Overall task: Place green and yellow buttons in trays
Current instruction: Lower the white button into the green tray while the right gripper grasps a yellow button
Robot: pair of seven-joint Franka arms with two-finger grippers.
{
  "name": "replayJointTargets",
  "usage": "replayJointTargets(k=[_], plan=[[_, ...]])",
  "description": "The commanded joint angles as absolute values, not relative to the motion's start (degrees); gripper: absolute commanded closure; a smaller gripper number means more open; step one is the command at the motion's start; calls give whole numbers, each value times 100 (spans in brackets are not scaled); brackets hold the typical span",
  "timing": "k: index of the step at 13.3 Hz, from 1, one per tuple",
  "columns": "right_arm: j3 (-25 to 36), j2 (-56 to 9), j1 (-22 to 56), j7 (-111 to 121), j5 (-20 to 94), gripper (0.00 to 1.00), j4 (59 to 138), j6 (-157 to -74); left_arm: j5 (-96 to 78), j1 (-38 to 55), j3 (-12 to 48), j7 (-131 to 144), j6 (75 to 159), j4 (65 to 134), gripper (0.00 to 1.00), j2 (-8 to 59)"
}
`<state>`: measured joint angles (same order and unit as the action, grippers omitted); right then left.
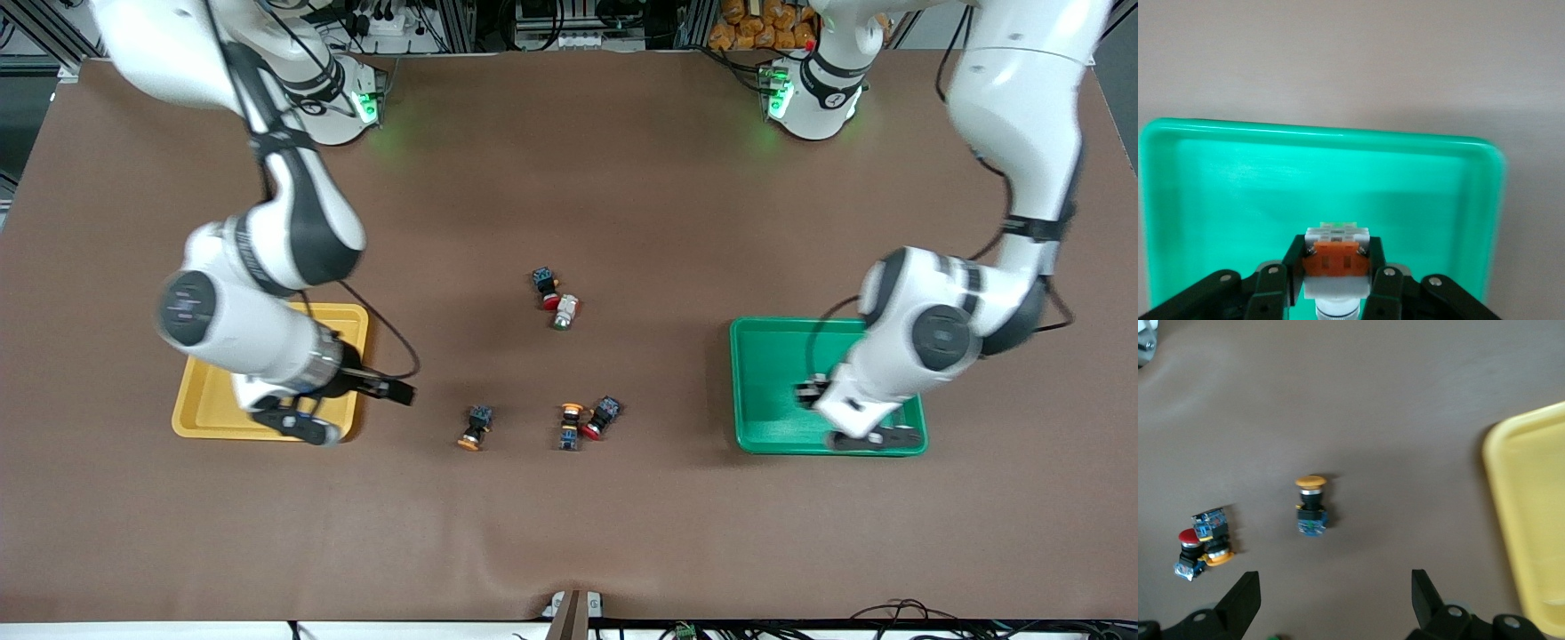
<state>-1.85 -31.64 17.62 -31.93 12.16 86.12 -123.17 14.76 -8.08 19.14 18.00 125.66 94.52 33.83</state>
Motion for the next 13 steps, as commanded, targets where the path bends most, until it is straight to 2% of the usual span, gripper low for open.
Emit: replayJointTargets(k=[1, 4, 5, 7, 9, 10, 11, 12, 13], plan=[[-123, -3760, 2153, -3523, 1187, 0, 8490, -13092, 1617, -1107, 1986, 1600, 12612, 9580, 100, 3497], [-123, -4463, 2241, -3524, 1169, 0, 8490, -14375, 1678, -1545, 1951, 1547, 13015, 9615, 100, 3831], [-88, -4613, 2354, -3524, 1134, 11, 8499, -14535, 1722, -1573, 1942, 1477, 13121, 9615, 100, 3884], [-27, -4702, 2390, -3533, 959, 25, 8595, -14572, 1967, -1626, 1934, 1468, 13201, 9606, 99, 3929], [-18, -4938, 2521, -3646, 940, 27, 8517, -14720, 1995, -1687, 1942, 1416, 13201, 9571, 28, 3946], [-18, -4983, 2531, -3787, 932, 29, 8499, -14922, 1986, -1740, 1951, 1302, 13210, 9571, 0, 3938], [-18, -4983, 2531, -3797, 923, 39, 8499, -14941, 1978, -1740, 1969, 1240, 13201, 9571, 0, 3903], [-18, -4983, 2531, -3779, 923, 71, 8499, -14924, 1969, -1740, 2012, 1257, 13175, 9571, 0, 3833], [-26, -4957, 2514, -3753, 923, 99, 8490, -14880, 1917, -1705, 2117, 1274, 13096, 9580, 0, 3658]])
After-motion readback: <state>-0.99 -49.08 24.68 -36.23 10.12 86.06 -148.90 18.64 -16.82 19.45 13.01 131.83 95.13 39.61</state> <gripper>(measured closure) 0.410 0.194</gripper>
